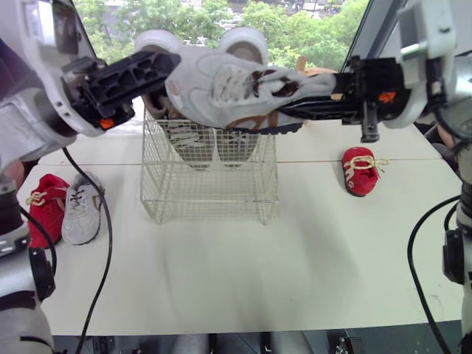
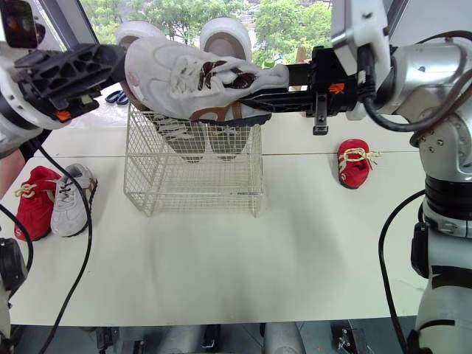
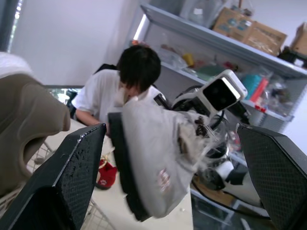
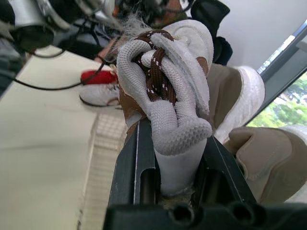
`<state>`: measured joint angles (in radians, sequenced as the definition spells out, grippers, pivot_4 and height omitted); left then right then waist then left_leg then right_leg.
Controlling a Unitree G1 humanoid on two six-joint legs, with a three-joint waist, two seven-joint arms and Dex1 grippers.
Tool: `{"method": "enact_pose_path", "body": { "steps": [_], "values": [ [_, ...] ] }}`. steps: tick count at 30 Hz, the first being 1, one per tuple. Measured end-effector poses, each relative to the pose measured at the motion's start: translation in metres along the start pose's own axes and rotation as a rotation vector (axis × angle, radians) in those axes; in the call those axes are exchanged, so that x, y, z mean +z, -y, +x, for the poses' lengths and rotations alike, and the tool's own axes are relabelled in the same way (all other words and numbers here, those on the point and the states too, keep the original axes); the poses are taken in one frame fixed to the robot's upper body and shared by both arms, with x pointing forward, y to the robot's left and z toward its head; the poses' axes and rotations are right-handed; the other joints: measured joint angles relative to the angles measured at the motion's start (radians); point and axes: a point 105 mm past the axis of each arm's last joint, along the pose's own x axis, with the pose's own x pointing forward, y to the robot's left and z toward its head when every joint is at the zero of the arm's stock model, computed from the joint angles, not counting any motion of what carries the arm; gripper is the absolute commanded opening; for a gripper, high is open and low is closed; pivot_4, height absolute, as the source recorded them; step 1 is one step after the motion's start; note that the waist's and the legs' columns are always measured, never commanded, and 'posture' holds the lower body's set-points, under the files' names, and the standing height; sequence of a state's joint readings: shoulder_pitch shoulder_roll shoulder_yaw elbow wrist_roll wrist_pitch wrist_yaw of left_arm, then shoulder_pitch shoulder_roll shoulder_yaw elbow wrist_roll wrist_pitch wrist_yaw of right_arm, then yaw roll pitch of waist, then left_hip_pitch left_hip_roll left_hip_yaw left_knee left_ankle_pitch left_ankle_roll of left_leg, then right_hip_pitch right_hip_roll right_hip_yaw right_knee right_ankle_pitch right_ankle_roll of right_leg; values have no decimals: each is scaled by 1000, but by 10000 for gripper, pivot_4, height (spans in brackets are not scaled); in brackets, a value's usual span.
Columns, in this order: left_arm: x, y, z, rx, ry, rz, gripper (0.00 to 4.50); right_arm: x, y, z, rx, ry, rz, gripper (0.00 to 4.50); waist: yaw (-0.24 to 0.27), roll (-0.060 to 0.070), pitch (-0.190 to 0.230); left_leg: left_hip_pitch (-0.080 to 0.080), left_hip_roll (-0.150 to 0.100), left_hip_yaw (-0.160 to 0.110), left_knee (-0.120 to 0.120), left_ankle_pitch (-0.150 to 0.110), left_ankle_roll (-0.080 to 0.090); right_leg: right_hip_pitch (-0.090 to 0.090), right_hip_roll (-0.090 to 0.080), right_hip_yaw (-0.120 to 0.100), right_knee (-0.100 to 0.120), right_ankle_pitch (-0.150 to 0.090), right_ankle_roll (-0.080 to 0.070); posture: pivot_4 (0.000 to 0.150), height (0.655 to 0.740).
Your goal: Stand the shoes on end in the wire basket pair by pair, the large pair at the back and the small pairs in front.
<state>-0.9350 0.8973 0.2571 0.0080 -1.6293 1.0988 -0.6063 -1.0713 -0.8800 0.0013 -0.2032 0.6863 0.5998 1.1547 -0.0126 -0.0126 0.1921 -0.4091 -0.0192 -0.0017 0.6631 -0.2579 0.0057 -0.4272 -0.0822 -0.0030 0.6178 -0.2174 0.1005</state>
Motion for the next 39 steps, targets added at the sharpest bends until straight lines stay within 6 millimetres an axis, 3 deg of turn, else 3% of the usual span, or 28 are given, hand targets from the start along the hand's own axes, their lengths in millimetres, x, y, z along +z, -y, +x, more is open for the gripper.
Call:
{"method": "enact_pose_path", "body": {
  "steps": [8,9,11,12,16,17,18,21,24,28,33,39],
  "values": [
    [-12,-12,1,-6,-35,-54,2507,6,-4,2,5,24,-20,3221,1,0,0,0,0,0,0,0,0,0,-1,0,0,0,0,1500,7400],
    [-12,-12,1,-2,-35,-54,2351,5,-4,2,3,23,-13,3221,1,0,0,0,0,0,0,0,0,0,-1,0,0,0,0,1500,7400],
    [-12,-14,1,8,-26,-53,2351,4,-3,3,-11,29,3,13058,1,0,0,0,0,0,0,0,0,0,-1,0,0,0,0,1500,7400],
    [-12,-15,1,18,-21,-54,2351,5,-3,2,-18,40,17,15908,1,0,0,0,0,0,0,0,0,0,-1,0,0,0,0,1500,7400],
    [-10,-18,-1,51,41,-60,2351,4,2,-1,-82,115,126,37028,1,0,0,0,0,-1,0,0,0,0,-3,0,0,0,0,1500,7400],
    [-8,-18,-3,77,99,-44,2351,3,9,-8,-148,204,205,42218,1,-1,0,0,0,-1,0,0,0,0,-6,0,1,0,0,1500,7400],
    [-6,-20,-6,99,154,-44,2351,0,16,-15,-212,273,272,44545,2,-1,0,0,0,-1,0,0,-1,0,-7,0,1,1,0,1500,7400],
    [3,-24,-16,193,367,-27,2351,-16,30,-34,-403,500,512,44545,3,-1,0,-1,0,-1,-1,0,-1,-1,-9,0,1,2,1,1500,7400],
    [12,-11,-9,186,547,3,2351,-28,29,-21,-457,683,724,44545,2,-1,0,-2,-1,-1,-1,0,-2,-2,-9,0,0,3,2,1500,7400],
    [14,-1,1,143,663,-8,2351,-30,32,-7,-481,861,924,44545,2,0,-1,-2,-1,-1,-2,0,-2,-2,-7,0,1,4,2,1500,7400],
    [8,-9,9,163,708,-56,2351,-21,24,15,-371,952,1058,44545,3,0,-1,-1,-2,-1,-1,1,-1,-1,-4,-1,1,3,2,1500,7400],
    [-9,-15,16,179,684,-102,2351,-4,16,24,-324,969,1027,44545,0,0,-1,-1,-1,0,-1,0,0,-1,-2,-1,0,3,2,1500,7400]
  ]
}}
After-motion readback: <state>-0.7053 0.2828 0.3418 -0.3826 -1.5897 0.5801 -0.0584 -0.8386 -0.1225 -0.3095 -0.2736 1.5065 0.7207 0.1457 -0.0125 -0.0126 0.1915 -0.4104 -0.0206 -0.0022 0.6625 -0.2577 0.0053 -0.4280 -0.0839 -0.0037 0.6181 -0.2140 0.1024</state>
